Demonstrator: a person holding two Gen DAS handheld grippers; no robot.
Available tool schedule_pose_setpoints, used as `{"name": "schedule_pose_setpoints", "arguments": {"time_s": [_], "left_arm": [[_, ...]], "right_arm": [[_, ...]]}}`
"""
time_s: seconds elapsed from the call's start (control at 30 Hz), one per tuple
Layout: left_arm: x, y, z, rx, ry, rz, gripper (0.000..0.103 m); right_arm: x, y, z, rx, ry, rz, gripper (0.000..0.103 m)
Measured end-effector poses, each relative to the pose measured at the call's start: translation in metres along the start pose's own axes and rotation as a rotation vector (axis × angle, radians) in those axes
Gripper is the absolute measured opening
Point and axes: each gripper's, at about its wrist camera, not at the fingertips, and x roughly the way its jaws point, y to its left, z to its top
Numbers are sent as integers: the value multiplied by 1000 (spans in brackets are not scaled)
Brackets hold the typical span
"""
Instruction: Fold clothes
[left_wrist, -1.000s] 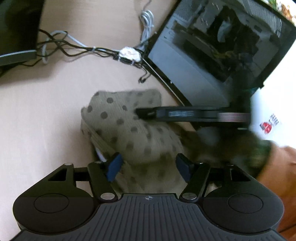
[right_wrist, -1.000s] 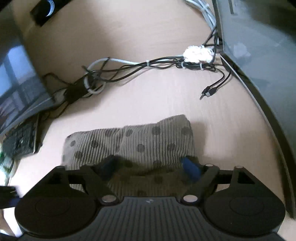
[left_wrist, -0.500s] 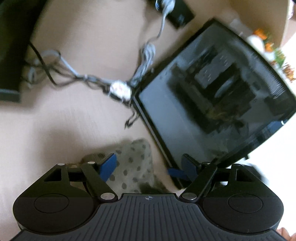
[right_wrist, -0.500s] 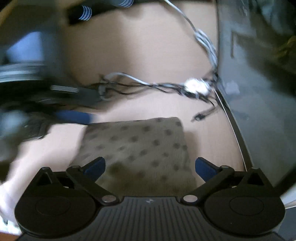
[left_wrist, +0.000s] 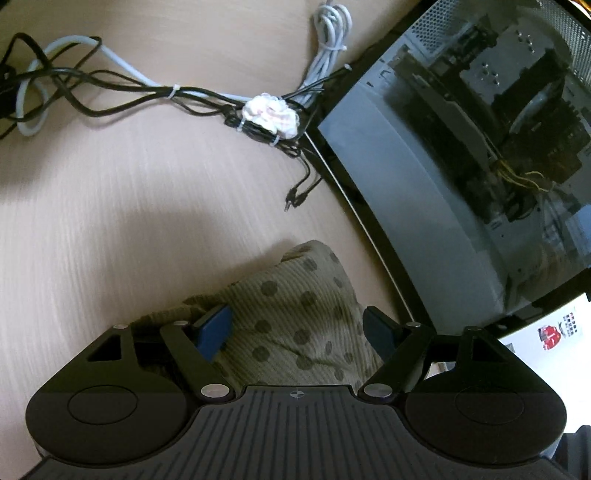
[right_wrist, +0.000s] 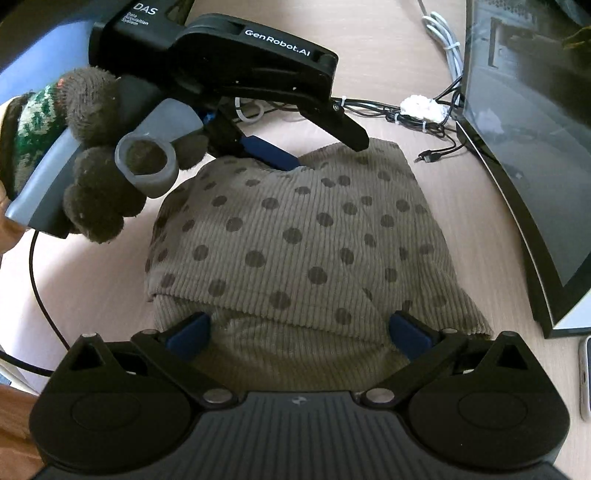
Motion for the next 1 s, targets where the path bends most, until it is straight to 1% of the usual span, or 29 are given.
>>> {"name": "schedule_pose_setpoints", "arguments": {"time_s": [0.1, 0.2, 0.23, 0.27, 0.3, 0.37, 0.4, 0.43, 0.53, 0.63, 0.7, 0.8, 0.9, 1.0], "left_arm": [[-1, 2, 0, -3, -4, -7, 83], [0, 3, 0, 0, -6, -8, 83], [1, 4, 0, 2, -8, -9, 84], [2, 4, 0, 3, -8, -12, 85], [2, 4, 0, 5, -9, -16, 86], [5, 2, 0, 11, -10, -18, 91], [7, 0, 0, 19, -11, -16, 92], [8, -2, 0, 27, -11, -12, 93], [-2, -5, 0, 31, -31, -20, 93], [-31, 0, -3, -28, -82, -74, 93], [-57, 7, -14, -58, -122, -83, 94], [-82, 23, -38, -103, -124, -48, 94], [-89, 42, -70, -175, -72, -3, 94], [-82, 52, -91, -238, -29, -12, 94]], "right_arm": [[-11, -2, 3, 3, -19, 3, 103], [-37, -11, 6, 50, -119, -2, 103], [-40, -13, 6, 49, -130, -7, 103], [-39, -16, 5, 42, -125, -11, 103], [-33, -18, 4, 38, -94, -7, 103], [-7, -21, -5, 43, 14, 4, 103], [2, -20, -11, 45, 24, -12, 103], [5, -17, -15, 41, 15, -27, 103], [2, -20, -14, 50, 21, -13, 103], [-1, -28, -16, 61, 23, 7, 103], [-7, -31, -17, 76, 15, 2, 103], [-29, -37, -19, 107, -34, -8, 103], [-54, -43, -19, 152, -121, -36, 103], [-68, -54, -13, 216, -202, -87, 103]]}}
